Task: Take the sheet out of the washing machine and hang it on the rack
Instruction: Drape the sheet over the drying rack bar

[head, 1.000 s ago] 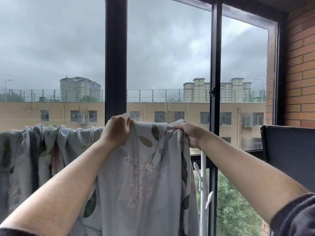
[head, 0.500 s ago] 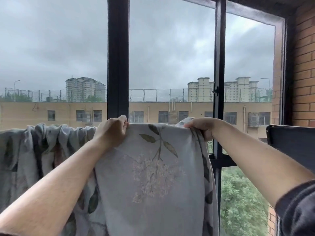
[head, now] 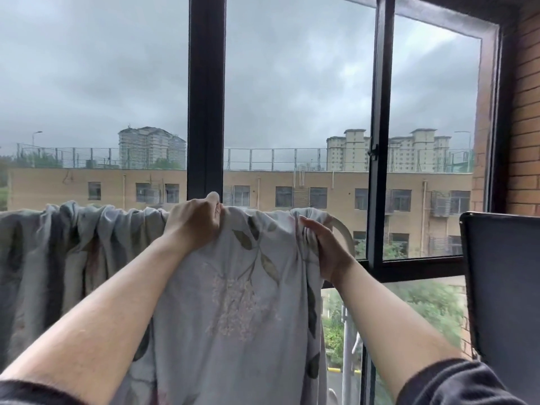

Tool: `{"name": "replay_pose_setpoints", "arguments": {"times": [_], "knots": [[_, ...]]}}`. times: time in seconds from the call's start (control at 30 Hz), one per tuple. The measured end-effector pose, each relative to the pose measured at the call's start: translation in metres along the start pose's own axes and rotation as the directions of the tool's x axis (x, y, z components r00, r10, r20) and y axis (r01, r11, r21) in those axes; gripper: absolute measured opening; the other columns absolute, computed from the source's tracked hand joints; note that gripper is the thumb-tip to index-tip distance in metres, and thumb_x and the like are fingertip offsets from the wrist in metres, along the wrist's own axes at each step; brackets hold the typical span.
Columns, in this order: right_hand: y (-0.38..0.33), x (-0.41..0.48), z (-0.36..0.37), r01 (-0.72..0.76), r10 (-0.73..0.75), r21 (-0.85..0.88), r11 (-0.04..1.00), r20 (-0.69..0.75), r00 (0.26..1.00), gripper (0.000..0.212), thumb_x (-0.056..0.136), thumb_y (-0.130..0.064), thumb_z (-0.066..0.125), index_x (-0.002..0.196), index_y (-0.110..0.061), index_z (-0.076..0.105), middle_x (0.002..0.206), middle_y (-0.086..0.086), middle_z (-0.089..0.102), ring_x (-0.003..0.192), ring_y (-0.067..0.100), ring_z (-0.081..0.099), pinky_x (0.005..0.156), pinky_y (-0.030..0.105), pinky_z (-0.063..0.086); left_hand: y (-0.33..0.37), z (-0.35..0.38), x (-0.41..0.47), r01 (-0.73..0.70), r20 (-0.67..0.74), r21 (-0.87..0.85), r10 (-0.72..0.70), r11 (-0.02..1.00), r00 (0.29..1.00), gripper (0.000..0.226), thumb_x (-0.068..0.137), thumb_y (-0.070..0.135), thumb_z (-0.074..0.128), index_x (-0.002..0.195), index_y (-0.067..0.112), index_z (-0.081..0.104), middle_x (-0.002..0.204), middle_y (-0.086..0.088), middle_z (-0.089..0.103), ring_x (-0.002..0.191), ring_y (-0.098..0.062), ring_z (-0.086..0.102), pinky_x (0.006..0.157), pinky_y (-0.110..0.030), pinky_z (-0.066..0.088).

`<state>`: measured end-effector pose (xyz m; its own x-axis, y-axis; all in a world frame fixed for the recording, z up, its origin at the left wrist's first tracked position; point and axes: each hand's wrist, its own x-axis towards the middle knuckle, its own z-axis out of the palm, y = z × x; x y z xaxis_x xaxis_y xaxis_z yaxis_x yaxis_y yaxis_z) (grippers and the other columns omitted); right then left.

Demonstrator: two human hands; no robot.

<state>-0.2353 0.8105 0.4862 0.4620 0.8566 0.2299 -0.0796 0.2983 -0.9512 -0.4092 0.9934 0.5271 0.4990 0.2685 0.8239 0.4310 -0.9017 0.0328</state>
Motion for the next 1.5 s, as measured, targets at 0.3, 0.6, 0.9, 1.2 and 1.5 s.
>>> {"name": "replay_pose_setpoints", "arguments": {"times": [0.3,0.6,0.9,1.2,1.5], "knots": [[0.012,-0.009,0.027,0.064,-0.101,0.241,0.968,0.142,0.985,0.055,0.088,-0.049,0.038,0.106,-0.010,0.073,0.102,0.013,0.071,0.093,0.024,0.068,0.081,0.032,0.054,0.003,-0.001,0.000,0.000,0.030,0.000,0.000,1.000,1.000,0.020,0.098,0.027,0.032,0.086,0.016,0.042,0.084,-0.014,0.066,0.076,-0.034,0.059,0.064,-0.035,0.035],[0.023,-0.007,0.052,0.010,-0.044,0.218,0.976,0.155,0.987,0.054,0.089,-0.048,0.037,0.084,-0.012,0.077,0.080,0.006,0.073,0.074,0.016,0.069,0.065,0.022,0.054,0.010,-0.001,0.003,-0.012,0.070,-0.009,0.013,1.000,0.997,0.017,0.097,0.028,0.035,0.089,0.016,0.043,0.091,-0.016,0.066,0.085,-0.036,0.059,0.066,-0.035,0.034],[0.012,-0.005,0.038,-0.007,0.006,0.009,1.000,0.012,1.000,0.026,0.084,-0.027,0.054,0.080,-0.008,0.071,0.068,0.006,0.069,0.058,0.016,0.065,0.056,0.022,0.054,0.008,-0.005,0.000,-0.016,0.073,-0.032,0.019,0.999,0.997,0.016,0.098,0.029,0.036,0.089,0.019,0.042,0.092,-0.015,0.066,0.085,-0.035,0.059,0.066,-0.034,0.032],[-0.042,0.001,0.027,0.047,-0.063,-0.121,0.992,-0.131,0.989,0.042,0.082,-0.024,0.053,0.117,-0.002,0.063,0.095,0.015,0.064,0.080,0.023,0.062,0.069,0.028,0.054,-0.001,-0.007,0.005,0.015,0.022,-0.145,-0.012,0.989,1.000,0.021,0.099,0.030,0.037,0.089,0.013,0.044,0.087,-0.017,0.065,0.079,-0.035,0.058,0.063,-0.036,0.039],[-0.078,0.001,0.008,-0.097,0.035,-0.168,0.981,-0.340,0.940,0.037,0.085,-0.022,0.050,0.054,-0.010,0.065,0.048,0.003,0.059,0.044,0.018,0.057,0.060,0.025,0.046,-0.010,-0.006,0.005,-0.036,-0.011,-0.271,0.034,0.962,0.999,0.014,0.093,0.020,0.053,0.084,0.008,0.054,0.080,-0.014,0.065,0.076,-0.032,0.060,0.064,-0.034,0.043]]}}
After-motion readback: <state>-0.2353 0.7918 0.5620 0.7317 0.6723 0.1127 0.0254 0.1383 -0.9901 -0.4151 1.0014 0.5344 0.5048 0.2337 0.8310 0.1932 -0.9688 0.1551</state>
